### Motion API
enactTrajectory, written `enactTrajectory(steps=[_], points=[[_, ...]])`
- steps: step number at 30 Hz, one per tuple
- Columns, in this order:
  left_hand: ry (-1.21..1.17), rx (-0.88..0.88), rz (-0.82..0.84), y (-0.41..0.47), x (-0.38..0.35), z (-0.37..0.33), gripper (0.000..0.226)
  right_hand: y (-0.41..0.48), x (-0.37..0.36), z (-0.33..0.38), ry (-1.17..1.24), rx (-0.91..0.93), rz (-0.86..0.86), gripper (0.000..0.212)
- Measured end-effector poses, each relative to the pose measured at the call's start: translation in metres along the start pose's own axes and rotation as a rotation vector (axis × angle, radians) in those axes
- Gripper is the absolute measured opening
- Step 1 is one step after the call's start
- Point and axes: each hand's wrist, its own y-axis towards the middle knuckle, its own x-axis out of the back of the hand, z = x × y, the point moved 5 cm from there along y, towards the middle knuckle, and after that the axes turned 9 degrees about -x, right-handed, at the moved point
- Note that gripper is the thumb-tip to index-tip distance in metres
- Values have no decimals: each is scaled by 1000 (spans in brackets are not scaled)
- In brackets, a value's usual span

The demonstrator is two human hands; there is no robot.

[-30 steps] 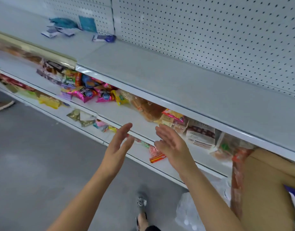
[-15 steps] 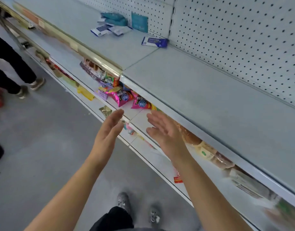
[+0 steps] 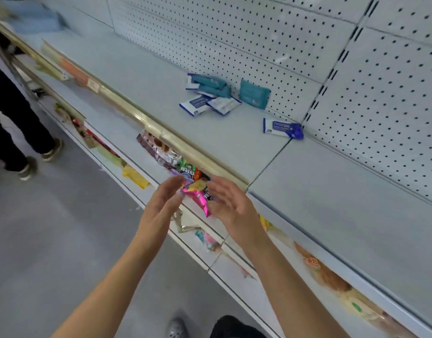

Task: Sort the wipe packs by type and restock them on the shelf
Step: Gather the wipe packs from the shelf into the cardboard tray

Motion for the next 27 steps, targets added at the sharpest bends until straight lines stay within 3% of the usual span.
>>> enactTrajectory(steps=[18,22,27], points=[[127,-37,161,292,86,38,46,273,7,75,66,-69,-246,44],[145,-45,181,347,94,46,45,307,25,89,64,-102,-378,38],[359,-122,300,428,80,53,42,336,56,93,58,-156,-609,33]])
